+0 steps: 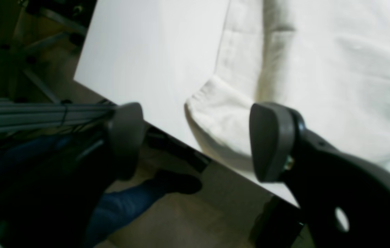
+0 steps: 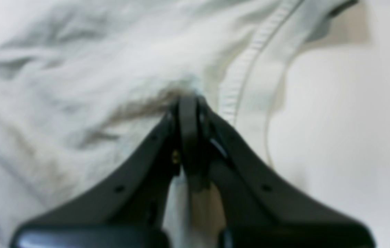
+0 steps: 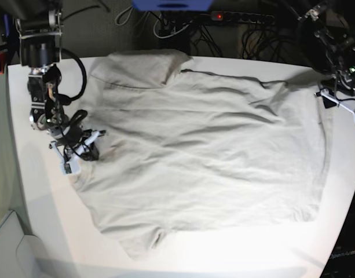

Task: Layout the t-shirt on the table in an organized manner, then fold the t-shirt properly

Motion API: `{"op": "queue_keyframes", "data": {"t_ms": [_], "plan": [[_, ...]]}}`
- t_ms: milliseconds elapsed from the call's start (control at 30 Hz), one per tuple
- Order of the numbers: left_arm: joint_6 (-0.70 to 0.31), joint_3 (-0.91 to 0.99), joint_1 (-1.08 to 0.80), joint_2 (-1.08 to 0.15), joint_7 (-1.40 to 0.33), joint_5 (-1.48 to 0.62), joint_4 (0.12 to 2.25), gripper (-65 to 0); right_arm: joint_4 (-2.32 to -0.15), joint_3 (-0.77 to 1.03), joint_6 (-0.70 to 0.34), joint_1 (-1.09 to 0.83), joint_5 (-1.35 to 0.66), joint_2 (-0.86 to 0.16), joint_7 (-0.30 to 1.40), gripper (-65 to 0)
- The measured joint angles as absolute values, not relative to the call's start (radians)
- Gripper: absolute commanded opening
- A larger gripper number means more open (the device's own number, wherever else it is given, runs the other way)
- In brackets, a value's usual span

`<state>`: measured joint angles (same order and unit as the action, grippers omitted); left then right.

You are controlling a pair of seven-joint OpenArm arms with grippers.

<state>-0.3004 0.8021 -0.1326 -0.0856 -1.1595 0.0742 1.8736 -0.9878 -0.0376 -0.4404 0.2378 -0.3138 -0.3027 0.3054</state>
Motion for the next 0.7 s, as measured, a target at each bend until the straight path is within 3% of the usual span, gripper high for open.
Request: {"op": "queue_keyframes", "data": {"t_ms": [367, 700], "plan": [[-0.3, 0.802, -0.127, -0.086, -1.159, 0.069, 1.873, -18.4, -0.738, -0.034, -0.45, 0.335, -0.331, -0.36, 0.101, -65.0], [-0.3, 0.796, -0.1, -0.083, -1.155, 0.068, 1.826, -18.4, -0.726, -0.035, -0.45, 0.382, -0.306, -0.377, 0.152, -65.0]]}}
